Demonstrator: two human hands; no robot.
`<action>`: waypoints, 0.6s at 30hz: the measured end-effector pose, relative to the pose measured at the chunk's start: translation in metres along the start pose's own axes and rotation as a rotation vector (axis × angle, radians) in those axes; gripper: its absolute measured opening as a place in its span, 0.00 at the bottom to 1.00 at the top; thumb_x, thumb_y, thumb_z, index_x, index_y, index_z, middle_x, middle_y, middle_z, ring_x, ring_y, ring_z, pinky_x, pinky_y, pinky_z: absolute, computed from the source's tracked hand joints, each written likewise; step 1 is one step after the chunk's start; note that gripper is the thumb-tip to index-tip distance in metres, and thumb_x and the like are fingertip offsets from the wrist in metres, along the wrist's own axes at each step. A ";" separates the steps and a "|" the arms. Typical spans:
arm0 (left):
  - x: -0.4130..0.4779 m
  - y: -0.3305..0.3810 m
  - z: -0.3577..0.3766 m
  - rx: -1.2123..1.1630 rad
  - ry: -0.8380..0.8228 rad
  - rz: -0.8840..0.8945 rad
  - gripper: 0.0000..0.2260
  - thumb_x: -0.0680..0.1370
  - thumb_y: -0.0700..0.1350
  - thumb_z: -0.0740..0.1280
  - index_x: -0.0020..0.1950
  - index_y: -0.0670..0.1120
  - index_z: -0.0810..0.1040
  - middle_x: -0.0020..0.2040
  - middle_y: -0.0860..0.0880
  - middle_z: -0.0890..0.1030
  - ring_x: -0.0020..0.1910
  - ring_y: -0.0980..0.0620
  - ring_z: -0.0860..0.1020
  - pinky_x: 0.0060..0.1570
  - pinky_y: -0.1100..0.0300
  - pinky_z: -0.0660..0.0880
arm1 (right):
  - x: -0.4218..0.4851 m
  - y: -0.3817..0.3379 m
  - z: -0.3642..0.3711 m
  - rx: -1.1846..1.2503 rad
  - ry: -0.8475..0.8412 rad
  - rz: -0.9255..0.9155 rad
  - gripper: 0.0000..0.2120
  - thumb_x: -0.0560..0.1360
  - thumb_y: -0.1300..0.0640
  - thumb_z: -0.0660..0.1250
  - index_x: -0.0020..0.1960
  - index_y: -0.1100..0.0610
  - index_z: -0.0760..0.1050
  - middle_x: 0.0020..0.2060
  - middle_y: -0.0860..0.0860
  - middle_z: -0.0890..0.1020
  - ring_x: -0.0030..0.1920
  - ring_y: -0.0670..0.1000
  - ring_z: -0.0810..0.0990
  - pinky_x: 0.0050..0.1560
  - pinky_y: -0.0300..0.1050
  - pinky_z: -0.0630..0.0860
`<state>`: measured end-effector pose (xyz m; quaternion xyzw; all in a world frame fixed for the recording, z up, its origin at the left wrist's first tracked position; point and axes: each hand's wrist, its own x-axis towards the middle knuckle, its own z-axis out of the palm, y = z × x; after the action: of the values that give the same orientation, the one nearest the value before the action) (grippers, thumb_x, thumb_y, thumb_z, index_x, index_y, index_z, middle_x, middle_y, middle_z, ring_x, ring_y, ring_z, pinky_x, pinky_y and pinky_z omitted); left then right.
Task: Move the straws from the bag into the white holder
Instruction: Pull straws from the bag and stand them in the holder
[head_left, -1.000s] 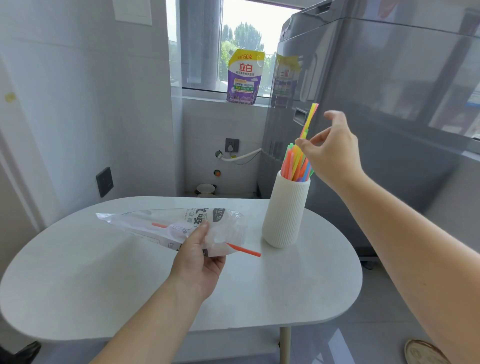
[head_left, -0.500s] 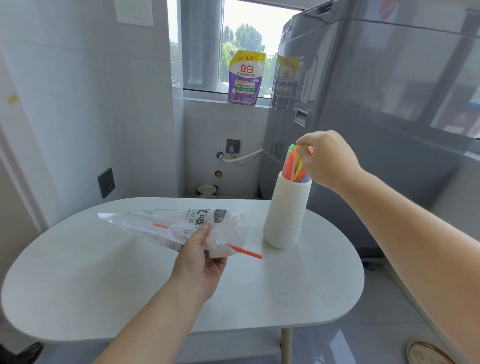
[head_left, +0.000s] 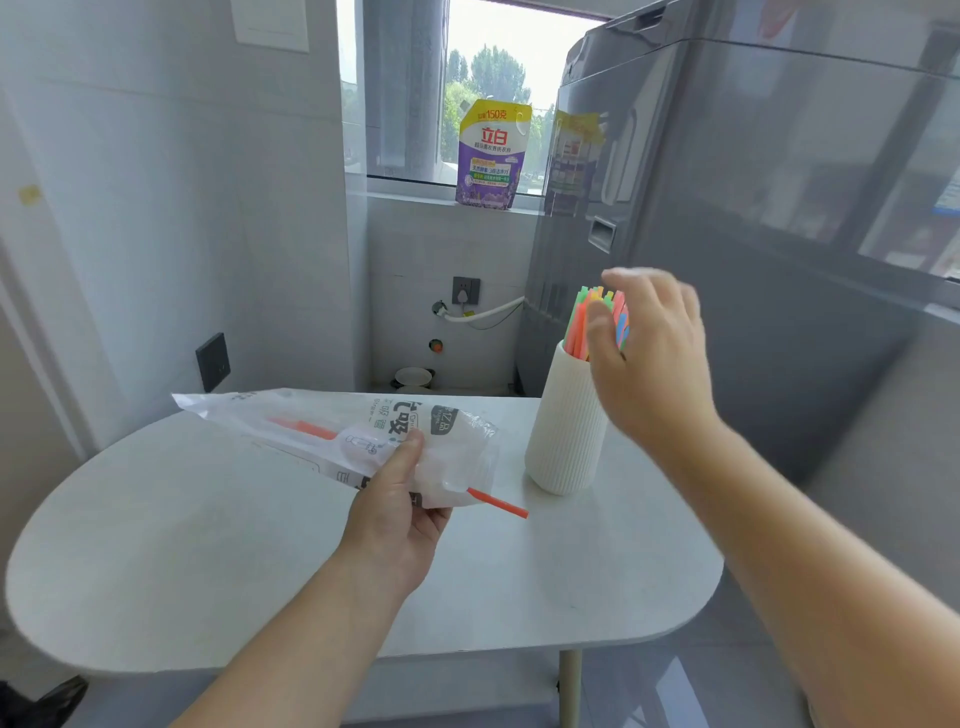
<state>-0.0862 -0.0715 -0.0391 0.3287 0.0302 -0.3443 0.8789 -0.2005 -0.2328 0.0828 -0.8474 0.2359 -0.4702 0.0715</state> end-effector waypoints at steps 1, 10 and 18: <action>0.000 0.001 0.001 0.005 -0.015 0.013 0.18 0.77 0.43 0.74 0.67 0.49 0.79 0.53 0.49 0.89 0.48 0.52 0.88 0.34 0.58 0.83 | -0.016 -0.007 0.003 0.099 -0.016 0.062 0.17 0.80 0.50 0.57 0.62 0.56 0.77 0.60 0.54 0.80 0.62 0.58 0.72 0.59 0.52 0.69; -0.008 0.001 0.007 0.219 -0.173 0.236 0.28 0.68 0.43 0.77 0.68 0.48 0.79 0.59 0.48 0.87 0.56 0.48 0.86 0.42 0.57 0.83 | -0.115 -0.047 0.038 1.129 -0.562 1.320 0.26 0.78 0.35 0.63 0.60 0.57 0.74 0.55 0.62 0.82 0.50 0.62 0.86 0.48 0.57 0.85; -0.008 -0.002 0.005 0.320 -0.333 0.218 0.21 0.71 0.36 0.74 0.64 0.47 0.83 0.59 0.42 0.86 0.58 0.42 0.85 0.49 0.53 0.83 | -0.111 -0.052 0.035 1.338 -0.411 1.233 0.13 0.83 0.47 0.63 0.58 0.54 0.81 0.51 0.55 0.88 0.51 0.55 0.88 0.53 0.55 0.83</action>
<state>-0.0942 -0.0708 -0.0339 0.4035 -0.2054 -0.2973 0.8406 -0.2039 -0.1388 -0.0037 -0.4216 0.3067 -0.2280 0.8223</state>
